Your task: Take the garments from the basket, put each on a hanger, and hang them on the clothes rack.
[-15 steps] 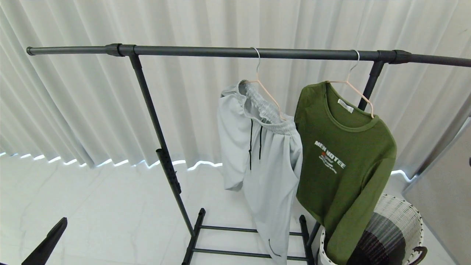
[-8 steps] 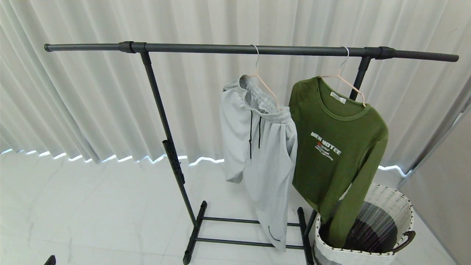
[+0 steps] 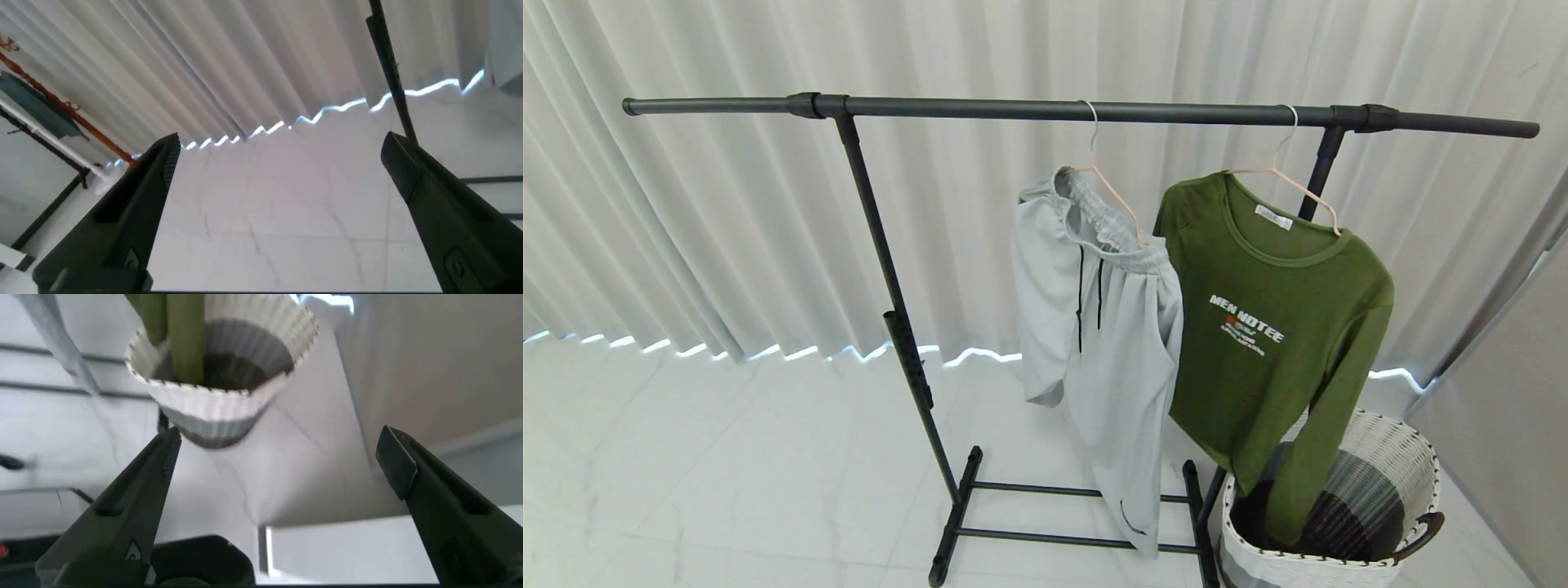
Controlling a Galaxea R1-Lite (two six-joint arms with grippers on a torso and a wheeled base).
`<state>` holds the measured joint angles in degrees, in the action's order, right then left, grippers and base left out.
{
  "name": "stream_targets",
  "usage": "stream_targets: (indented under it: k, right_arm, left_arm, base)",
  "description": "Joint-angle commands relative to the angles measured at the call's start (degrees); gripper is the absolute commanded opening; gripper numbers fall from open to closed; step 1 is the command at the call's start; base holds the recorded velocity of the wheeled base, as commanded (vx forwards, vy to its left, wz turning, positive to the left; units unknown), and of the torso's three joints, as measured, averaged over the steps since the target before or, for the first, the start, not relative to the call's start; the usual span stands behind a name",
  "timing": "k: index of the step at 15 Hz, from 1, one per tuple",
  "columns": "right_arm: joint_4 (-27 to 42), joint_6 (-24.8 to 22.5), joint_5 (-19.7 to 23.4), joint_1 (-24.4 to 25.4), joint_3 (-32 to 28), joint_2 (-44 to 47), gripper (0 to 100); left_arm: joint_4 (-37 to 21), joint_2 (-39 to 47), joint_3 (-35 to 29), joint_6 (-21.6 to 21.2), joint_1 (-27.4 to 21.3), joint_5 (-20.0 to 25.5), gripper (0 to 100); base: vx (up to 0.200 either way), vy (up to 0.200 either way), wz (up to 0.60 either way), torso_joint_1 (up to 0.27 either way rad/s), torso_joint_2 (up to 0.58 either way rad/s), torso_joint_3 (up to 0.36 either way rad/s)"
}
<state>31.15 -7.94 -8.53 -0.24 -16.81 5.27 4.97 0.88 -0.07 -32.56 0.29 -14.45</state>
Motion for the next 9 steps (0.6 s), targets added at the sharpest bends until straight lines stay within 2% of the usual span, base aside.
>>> stream_targets:
  k: [1,3,4,5,6,7,8,9]
  right_arm:
    - [-0.3,1.7,0.4,0.5,1.9,-5.3,100]
    - [-0.2,4.2,0.1,0.5,1.9,-5.3,100]
    - [-0.2,4.9,0.1,0.5,1.9,-5.3,100]
    - [-0.6,6.8,-1.6,0.5,2.1,-5.3,100]
    - [-3.3,7.3,-5.9,0.5,3.4,-5.3,100]
    - [-11.1,7.8,-10.2,0.5,6.7,-5.3,100]
    - [-20.5,7.3,-11.6,0.5,10.9,-5.3,100]
    - [-33.1,6.3,-11.1,0.5,16.8,-5.2,100]
  left_arm:
    - [0.0,-0.9,0.1,1.9,0.1,-0.1,100]
    - [-0.1,-0.9,0.1,7.8,0.1,-1.6,100]
    - [-0.1,-0.9,0.1,9.3,0.1,-2.8,100]
    - [-0.2,-0.9,0.1,10.1,0.1,-4.8,100]
    - [-0.2,-0.9,0.1,9.9,0.1,-5.4,100]
    - [-0.2,-0.9,0.1,9.9,0.1,-4.9,100]
    - [-0.3,-0.9,0.1,10.4,0.1,-3.5,100]
    - [-0.4,-0.9,0.1,12.9,0.1,-0.6,100]
  base:
    - [0.000,0.000,0.00,0.000,0.00,0.000]
    - [0.000,0.000,0.00,0.000,0.00,0.000]
    - [0.000,0.000,0.00,0.000,0.00,0.000]
    - [0.000,0.000,0.00,0.000,0.00,0.000]
    - [0.000,0.000,0.00,0.000,0.00,0.000]
    - [0.000,0.000,0.00,0.000,0.00,0.000]
    - [0.000,0.000,0.00,0.000,0.00,0.000]
    - [0.000,0.000,0.00,0.000,0.00,0.000]
